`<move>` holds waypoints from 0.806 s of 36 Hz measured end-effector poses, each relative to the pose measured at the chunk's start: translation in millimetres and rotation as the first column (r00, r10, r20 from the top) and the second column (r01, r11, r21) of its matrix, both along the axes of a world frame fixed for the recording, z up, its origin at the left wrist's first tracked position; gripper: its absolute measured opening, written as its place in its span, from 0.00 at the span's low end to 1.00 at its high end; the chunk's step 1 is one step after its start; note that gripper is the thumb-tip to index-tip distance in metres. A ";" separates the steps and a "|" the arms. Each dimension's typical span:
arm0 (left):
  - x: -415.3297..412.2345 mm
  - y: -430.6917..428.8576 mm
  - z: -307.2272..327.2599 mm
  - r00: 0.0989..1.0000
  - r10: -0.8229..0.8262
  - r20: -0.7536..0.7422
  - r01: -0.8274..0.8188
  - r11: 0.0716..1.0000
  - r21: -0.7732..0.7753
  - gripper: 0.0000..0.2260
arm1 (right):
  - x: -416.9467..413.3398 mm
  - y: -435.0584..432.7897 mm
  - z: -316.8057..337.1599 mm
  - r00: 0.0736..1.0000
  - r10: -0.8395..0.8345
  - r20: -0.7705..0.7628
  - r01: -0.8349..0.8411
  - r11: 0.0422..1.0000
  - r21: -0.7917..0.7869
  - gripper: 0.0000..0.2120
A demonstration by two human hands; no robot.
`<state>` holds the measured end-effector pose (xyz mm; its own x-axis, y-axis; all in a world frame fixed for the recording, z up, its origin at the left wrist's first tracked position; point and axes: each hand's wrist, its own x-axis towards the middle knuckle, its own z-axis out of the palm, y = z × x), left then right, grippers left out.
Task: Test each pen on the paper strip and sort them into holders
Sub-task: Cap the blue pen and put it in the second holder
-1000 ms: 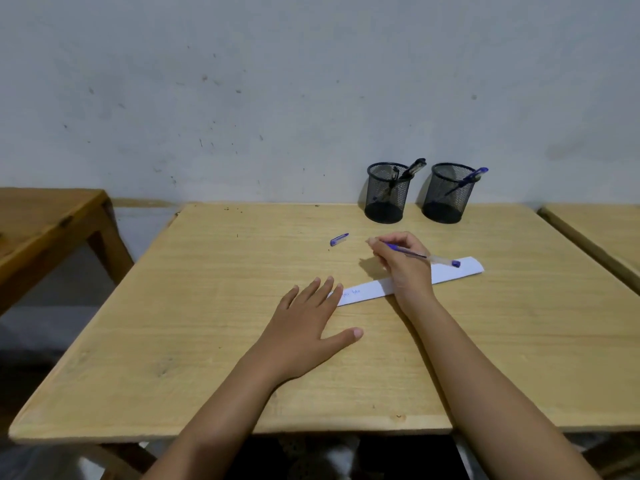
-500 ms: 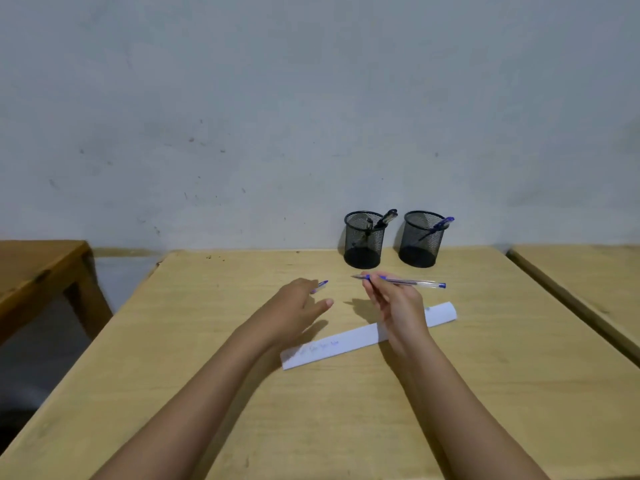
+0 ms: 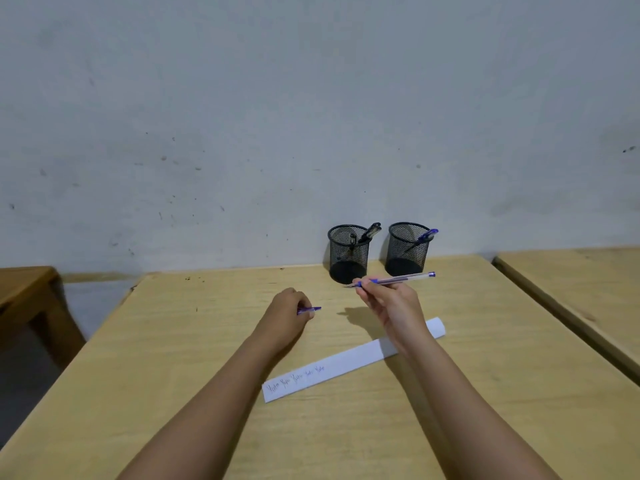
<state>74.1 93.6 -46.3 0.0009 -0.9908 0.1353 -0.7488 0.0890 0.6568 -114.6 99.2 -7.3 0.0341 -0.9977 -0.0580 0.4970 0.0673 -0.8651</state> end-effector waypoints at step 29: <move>-10.7 88.0 71.2 0.660 -0.167 -0.732 0.075 0.985 -0.157 0.07 | 12.4 63.5 40.0 0.982 0.135 -0.129 -0.155 0.974 -0.164 0.02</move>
<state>63.4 181.6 24.9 0.0271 -0.9692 0.2448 0.0030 0.2450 0.9695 -102.2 162.8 32.7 0.1824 -0.9778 0.1028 0.3884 -0.0244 -0.9212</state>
